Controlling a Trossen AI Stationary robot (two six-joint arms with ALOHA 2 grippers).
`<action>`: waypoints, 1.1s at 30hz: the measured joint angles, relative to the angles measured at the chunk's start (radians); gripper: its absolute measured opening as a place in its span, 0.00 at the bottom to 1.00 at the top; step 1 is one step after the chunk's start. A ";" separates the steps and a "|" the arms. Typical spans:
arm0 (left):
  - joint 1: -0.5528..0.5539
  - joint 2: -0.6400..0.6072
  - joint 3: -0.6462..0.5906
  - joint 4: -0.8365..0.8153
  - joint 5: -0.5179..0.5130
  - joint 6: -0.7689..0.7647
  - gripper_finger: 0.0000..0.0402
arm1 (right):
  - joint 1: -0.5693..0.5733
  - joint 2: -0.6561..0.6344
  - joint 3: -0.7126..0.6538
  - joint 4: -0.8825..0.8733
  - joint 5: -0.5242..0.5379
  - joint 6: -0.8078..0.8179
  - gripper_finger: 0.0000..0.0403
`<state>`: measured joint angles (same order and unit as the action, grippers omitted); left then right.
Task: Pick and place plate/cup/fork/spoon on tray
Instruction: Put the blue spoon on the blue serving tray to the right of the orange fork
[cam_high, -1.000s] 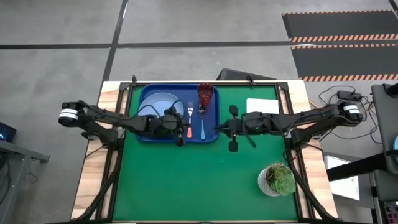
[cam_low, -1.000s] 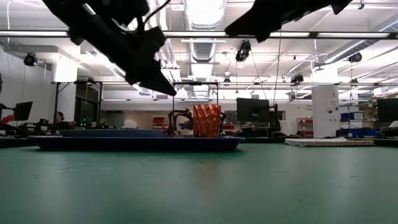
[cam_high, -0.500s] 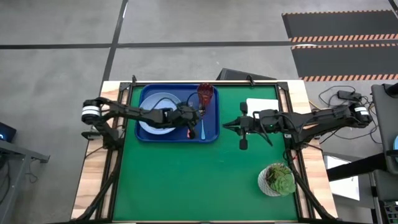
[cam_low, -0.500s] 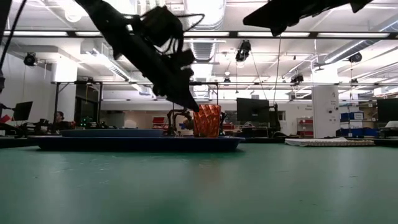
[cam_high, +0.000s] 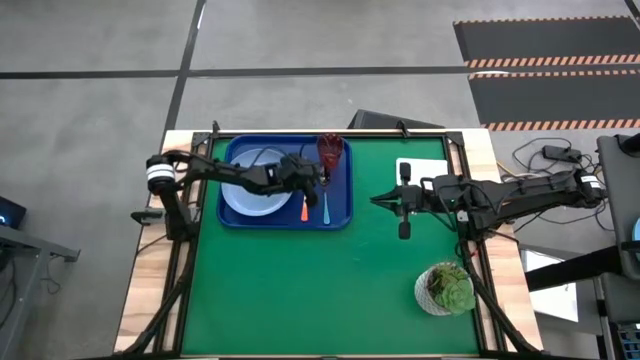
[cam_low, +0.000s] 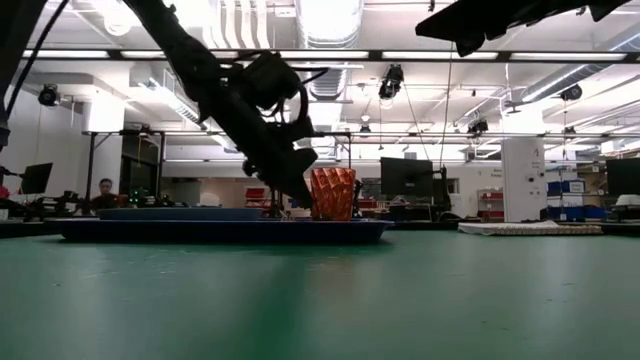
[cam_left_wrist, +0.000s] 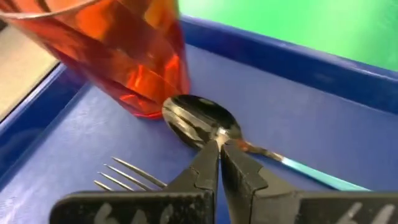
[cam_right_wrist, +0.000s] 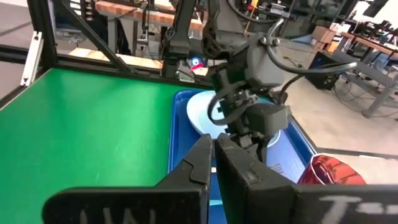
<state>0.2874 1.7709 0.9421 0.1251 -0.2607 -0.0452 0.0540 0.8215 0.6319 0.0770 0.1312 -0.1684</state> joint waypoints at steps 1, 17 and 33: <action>0.005 0.001 0.000 0.004 0.000 0.000 0.00 | 0.000 -0.002 0.000 0.002 0.000 0.000 0.02; 0.034 0.058 -0.002 0.053 0.000 0.000 0.00 | 0.000 -0.001 0.000 0.001 0.000 0.000 0.02; 0.043 0.074 -0.010 0.076 -0.028 -0.003 0.00 | 0.000 0.000 0.000 -0.023 0.001 -0.006 0.02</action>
<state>0.3307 1.8454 0.9324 0.2011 -0.2890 -0.0480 0.0540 0.8211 0.6315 0.0545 0.1322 -0.1745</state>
